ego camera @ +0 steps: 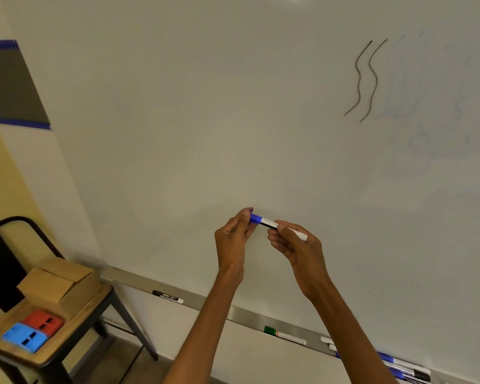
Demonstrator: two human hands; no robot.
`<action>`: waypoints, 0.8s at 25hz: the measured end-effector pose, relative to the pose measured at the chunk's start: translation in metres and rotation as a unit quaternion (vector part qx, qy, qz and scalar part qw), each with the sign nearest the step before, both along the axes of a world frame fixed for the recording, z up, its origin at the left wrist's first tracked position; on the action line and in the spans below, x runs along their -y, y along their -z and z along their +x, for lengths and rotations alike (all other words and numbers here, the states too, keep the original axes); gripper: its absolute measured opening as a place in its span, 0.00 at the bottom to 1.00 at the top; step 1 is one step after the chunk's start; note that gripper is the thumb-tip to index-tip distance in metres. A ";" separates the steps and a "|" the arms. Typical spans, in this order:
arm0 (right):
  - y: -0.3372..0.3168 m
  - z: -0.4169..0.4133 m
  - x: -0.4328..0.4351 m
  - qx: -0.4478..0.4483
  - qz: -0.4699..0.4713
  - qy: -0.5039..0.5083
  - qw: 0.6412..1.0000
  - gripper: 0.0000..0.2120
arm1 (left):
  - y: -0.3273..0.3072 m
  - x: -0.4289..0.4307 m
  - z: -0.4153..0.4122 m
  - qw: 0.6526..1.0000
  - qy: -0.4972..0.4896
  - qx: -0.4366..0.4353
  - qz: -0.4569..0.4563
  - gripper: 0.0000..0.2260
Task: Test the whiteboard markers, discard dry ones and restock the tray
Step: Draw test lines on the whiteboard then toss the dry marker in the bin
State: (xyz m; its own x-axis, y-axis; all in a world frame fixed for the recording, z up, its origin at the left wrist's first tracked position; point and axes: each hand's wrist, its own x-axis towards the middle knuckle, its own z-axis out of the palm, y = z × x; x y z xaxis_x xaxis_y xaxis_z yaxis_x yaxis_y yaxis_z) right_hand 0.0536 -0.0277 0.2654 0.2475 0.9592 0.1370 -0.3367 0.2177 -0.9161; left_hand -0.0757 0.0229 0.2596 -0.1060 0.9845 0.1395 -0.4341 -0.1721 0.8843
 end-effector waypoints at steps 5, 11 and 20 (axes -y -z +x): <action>0.004 -0.022 -0.012 -0.023 -0.020 -0.050 0.998 0.13 | 0.007 -0.005 -0.035 1.000 0.010 -0.011 0.009 0.12; 0.049 -0.062 -0.021 0.033 -0.115 -0.111 0.987 0.11 | 0.050 -0.012 -0.091 0.997 -0.022 -0.049 -0.055 0.10; 0.153 -0.137 -0.033 0.014 -0.276 -0.084 0.957 0.06 | 0.171 0.002 -0.181 0.954 -0.166 -0.058 -0.241 0.06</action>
